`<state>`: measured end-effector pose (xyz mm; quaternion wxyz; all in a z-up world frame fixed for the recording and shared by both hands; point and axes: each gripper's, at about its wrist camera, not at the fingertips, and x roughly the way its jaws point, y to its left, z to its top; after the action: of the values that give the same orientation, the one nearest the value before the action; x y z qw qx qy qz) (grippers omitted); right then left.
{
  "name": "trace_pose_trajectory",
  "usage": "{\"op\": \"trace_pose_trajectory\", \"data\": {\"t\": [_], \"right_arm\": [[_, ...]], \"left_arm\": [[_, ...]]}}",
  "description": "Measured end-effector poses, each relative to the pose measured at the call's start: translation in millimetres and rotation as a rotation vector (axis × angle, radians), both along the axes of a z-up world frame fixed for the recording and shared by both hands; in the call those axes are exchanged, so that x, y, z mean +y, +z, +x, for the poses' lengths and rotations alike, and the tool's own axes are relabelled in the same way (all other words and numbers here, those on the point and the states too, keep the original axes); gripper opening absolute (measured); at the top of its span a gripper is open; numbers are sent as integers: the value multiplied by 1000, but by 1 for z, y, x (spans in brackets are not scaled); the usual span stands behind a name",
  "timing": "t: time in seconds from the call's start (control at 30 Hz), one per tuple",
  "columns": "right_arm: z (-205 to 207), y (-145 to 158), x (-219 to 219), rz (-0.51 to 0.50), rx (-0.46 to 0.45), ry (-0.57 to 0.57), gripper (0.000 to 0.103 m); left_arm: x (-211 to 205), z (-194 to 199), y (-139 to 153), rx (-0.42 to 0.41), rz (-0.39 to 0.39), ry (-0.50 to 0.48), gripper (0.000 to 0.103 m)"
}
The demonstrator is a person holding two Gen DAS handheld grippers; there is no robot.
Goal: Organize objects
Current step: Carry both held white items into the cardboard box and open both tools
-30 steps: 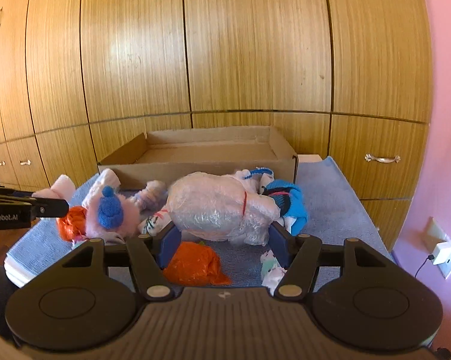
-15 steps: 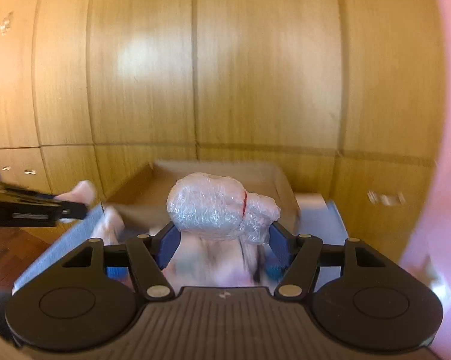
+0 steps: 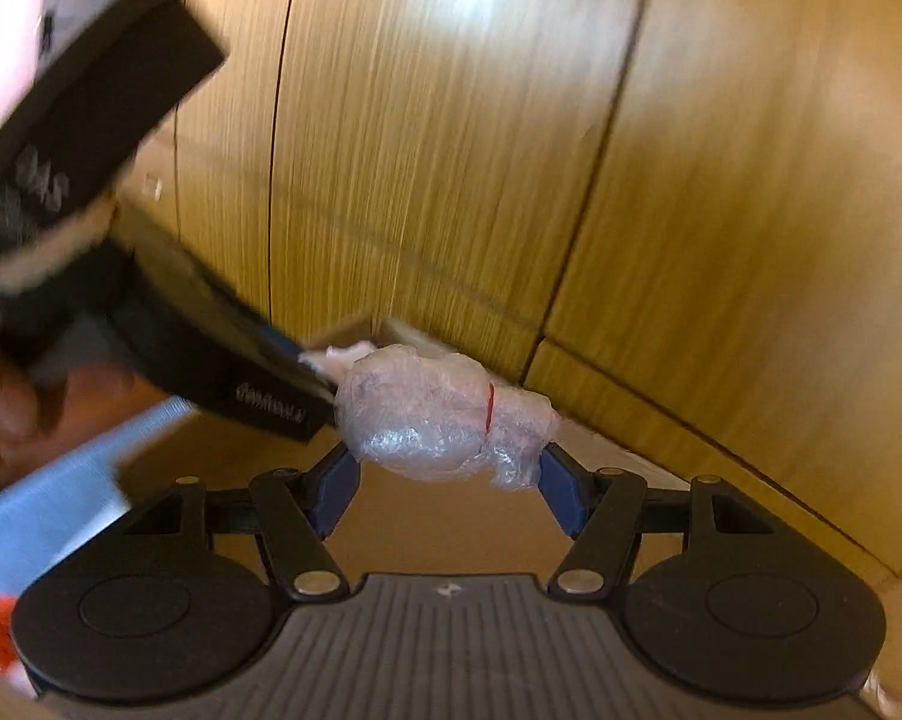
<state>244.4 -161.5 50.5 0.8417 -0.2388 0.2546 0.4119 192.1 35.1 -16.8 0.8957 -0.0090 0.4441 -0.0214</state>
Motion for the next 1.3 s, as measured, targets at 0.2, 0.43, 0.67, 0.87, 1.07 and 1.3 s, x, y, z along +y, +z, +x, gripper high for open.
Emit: {"op": "trace_pose_trajectory", "data": {"t": [0.2, 0.43, 0.67, 0.87, 1.07, 1.3], "right_arm": [[45, -35, 31, -102, 38, 86, 61], [71, -51, 58, -139, 95, 143, 62], [74, -55, 62, -162, 108, 131, 66], [70, -48, 56, -176, 95, 99, 78], [56, -18, 40, -166, 86, 71, 84], [45, 9, 16, -160, 68, 46, 85]], "left_arm": [[18, 30, -23, 28, 6, 49, 34], [14, 45, -38, 30, 27, 66, 34], [13, 52, -44, 17, 33, 76, 36], [13, 57, -37, -11, 17, 80, 59], [12, 46, -19, -44, 4, 80, 77], [7, 23, -5, -71, -2, 78, 83]]}}
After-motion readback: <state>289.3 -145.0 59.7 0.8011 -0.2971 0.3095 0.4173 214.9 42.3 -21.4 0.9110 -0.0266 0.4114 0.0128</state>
